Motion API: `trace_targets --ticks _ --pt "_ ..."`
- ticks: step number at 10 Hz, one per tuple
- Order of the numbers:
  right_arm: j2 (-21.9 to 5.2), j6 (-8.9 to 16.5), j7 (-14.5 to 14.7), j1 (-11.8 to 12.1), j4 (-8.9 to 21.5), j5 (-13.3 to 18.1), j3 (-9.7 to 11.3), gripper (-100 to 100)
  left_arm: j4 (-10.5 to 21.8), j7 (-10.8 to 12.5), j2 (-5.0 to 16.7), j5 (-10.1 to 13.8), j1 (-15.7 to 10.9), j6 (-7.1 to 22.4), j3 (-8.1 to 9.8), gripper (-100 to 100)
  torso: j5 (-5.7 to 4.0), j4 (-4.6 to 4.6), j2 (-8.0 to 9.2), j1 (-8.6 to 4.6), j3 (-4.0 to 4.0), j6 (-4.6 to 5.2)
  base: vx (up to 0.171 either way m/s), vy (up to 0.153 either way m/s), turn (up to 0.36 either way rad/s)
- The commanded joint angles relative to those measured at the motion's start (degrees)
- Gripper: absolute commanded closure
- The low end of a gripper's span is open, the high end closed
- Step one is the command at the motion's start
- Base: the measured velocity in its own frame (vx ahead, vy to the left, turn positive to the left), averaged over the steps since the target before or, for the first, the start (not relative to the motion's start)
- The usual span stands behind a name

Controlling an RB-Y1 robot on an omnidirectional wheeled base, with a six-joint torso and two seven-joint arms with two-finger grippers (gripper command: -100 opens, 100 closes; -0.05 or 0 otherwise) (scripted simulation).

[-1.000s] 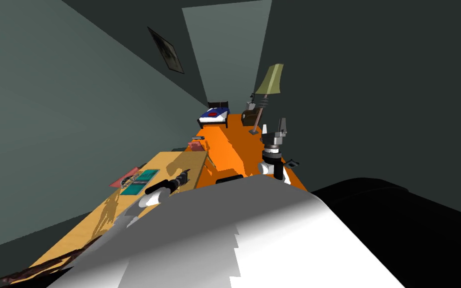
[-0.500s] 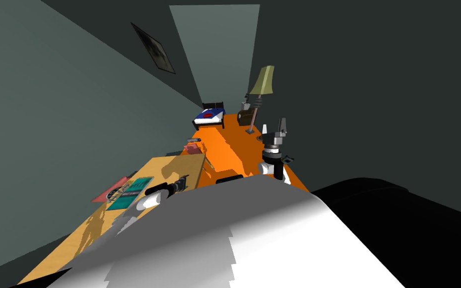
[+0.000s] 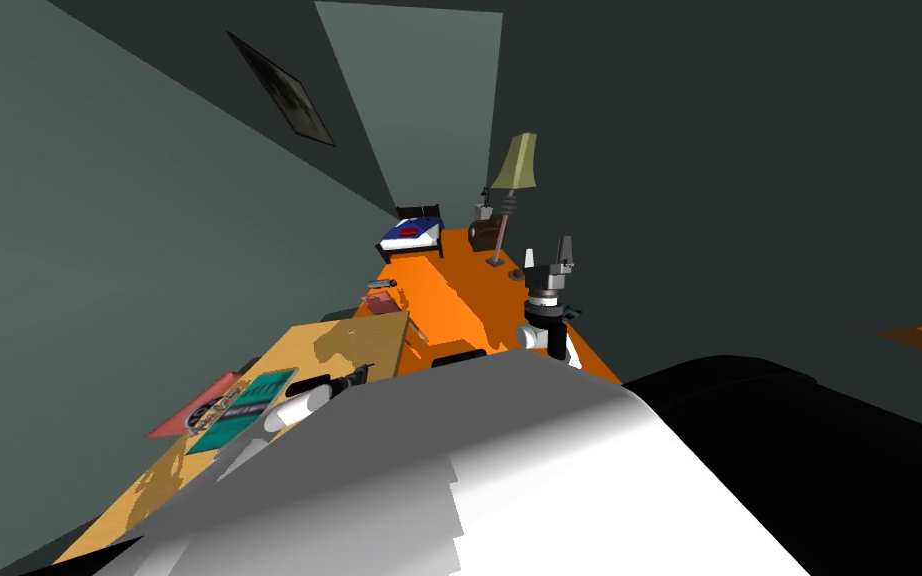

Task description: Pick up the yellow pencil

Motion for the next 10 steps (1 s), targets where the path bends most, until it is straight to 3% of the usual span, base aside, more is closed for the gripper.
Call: trace_targets --ticks 1,6,7,8,9,10 --pt "0.00 0.00 0.00 0.00 0.00 0.00 0.00 0 2.75 -0.25 0.45 2.69 0.04 2.32 -1.13 -100 0.00 0.00 0.00 0.00 0.00 0.00 0.030 0.079 -0.237" --pt "0.00 0.00 0.00 0.00 0.00 0.00 0.00 0 9.91 -0.11 1.42 8.77 -0.49 8.39 -4.22 -100 0.02 -0.01 -0.02 0.05 -0.02 -0.02 0.034 0.078 -0.161" --pt "0.00 0.00 0.00 0.00 0.00 0.00 0.00 0 9.22 -0.47 1.32 8.22 -0.64 7.66 -3.75 -100 0.00 -0.01 -0.03 0.00 -0.02 -0.02 0.017 0.029 -0.035" --pt "0.00 0.00 0.00 0.01 0.00 0.00 0.00 0 9.26 -0.41 1.41 8.38 -0.54 7.88 -3.79 0 -0.02 0.00 0.01 -0.12 0.00 -0.05 0.003 0.006 0.005" --pt "0.01 0.00 0.00 0.01 0.00 0.00 0.00 0 9.91 1.50 1.47 8.94 -1.39 6.16 -6.09 -100 -0.04 0.01 0.06 -0.21 0.03 -0.04 -0.033 0.015 -0.198" --pt "0.00 0.00 0.00 -0.01 0.00 0.00 0.01 0 10.23 2.46 1.51 9.23 -1.80 5.32 -7.25 -100 -0.04 0.03 0.16 -0.20 0.09 0.01 -0.070 0.038 -0.178"
